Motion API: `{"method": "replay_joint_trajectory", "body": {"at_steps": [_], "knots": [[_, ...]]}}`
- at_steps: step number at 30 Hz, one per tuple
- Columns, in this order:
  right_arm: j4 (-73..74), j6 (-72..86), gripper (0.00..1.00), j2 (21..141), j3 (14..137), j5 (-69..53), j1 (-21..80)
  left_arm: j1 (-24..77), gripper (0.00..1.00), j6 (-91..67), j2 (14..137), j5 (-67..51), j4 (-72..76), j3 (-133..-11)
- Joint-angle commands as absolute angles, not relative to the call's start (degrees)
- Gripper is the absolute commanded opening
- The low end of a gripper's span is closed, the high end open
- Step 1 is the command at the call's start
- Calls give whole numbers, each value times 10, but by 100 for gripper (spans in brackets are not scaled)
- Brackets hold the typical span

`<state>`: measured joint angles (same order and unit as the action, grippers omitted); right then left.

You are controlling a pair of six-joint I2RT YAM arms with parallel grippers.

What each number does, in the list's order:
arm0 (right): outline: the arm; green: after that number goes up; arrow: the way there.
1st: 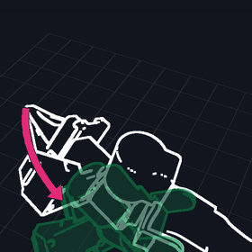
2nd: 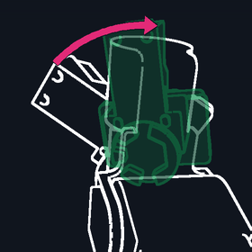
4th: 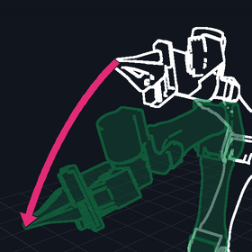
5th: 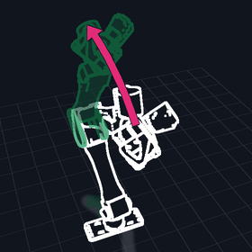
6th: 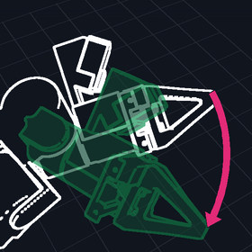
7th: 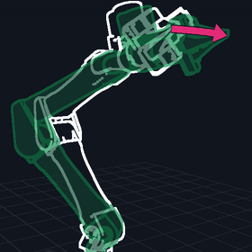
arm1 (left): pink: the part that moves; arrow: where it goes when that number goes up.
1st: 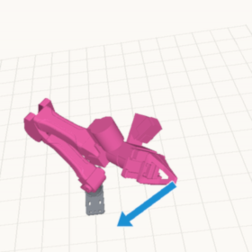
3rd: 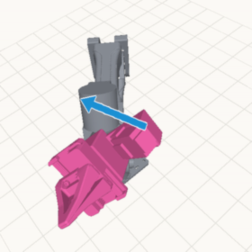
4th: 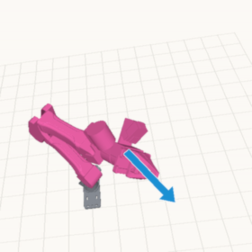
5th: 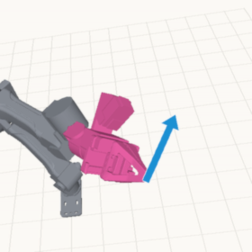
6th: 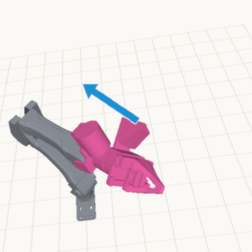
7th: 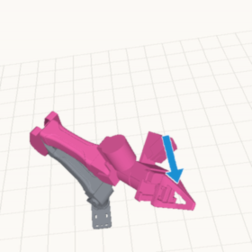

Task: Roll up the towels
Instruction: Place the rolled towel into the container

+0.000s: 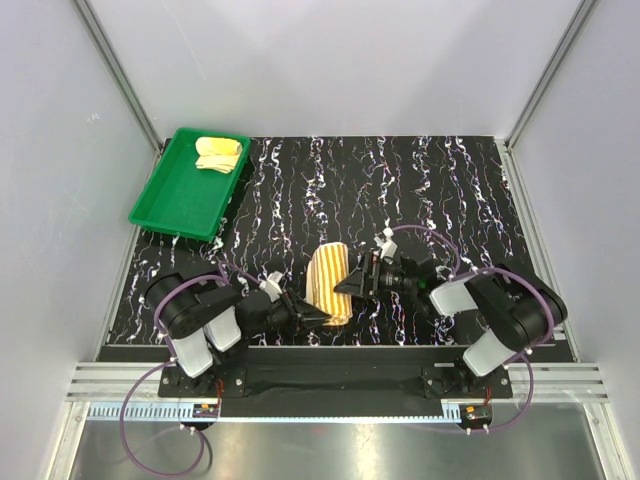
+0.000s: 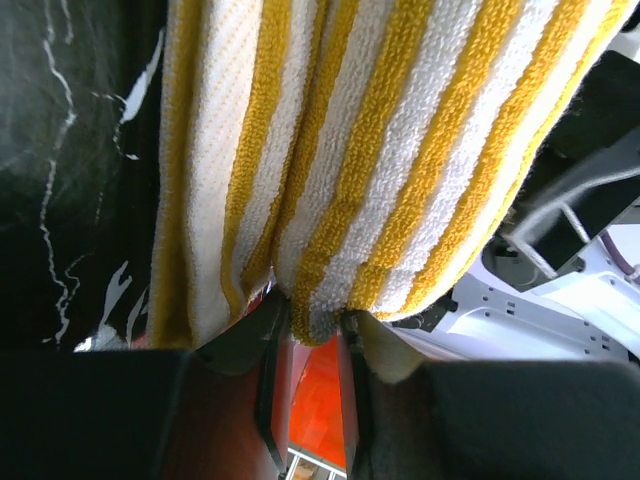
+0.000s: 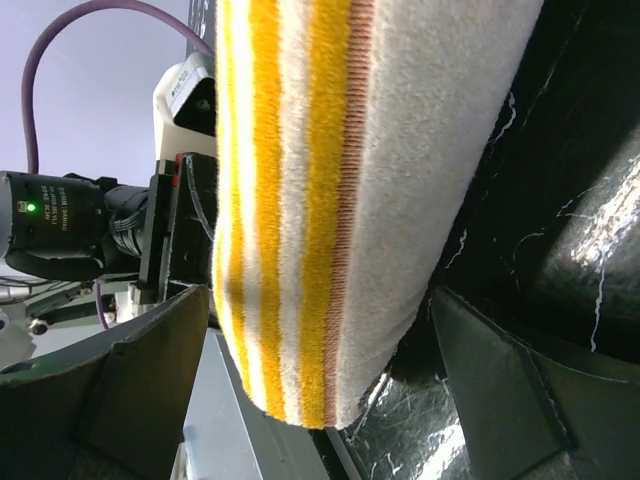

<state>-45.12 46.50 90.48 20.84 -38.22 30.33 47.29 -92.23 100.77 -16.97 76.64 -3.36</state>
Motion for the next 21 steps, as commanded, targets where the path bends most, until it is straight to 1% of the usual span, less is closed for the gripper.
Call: {"method": "replay_joint_trajectory", "body": {"at_steps": [1, 3, 9, 14, 16, 17, 19, 20, 21], "knots": [[-549, 476, 100, 946, 208, -395, 307, 465, 0, -929, 1005, -167, 954, 83], [-582, 491, 100, 985, 214, -409, 307, 465, 0, -929, 1006, -170, 954, 86], [-753, 558, 100, 1091, 235, -446, 307, 460, 0, -932, 1009, -177, 954, 88], [-809, 588, 99, 1143, 251, -467, 308, 455, 0, -932, 1010, -183, 955, 87], [-814, 588, 97, 1150, 257, -475, 312, 454, 0, -928, 1011, -185, 954, 88], [-816, 590, 89, 1150, 262, -479, 318, 454, 0, -927, 1012, -185, 954, 87], [-802, 586, 79, 1151, 268, -485, 326, 452, 0, -922, 1016, -190, 954, 85], [-794, 579, 62, 1150, 275, -485, 336, 451, 0, -920, 1019, -193, 954, 84], [-769, 574, 56, 1146, 279, -485, 340, 451, 0, -916, 1025, -198, 954, 81]]}}
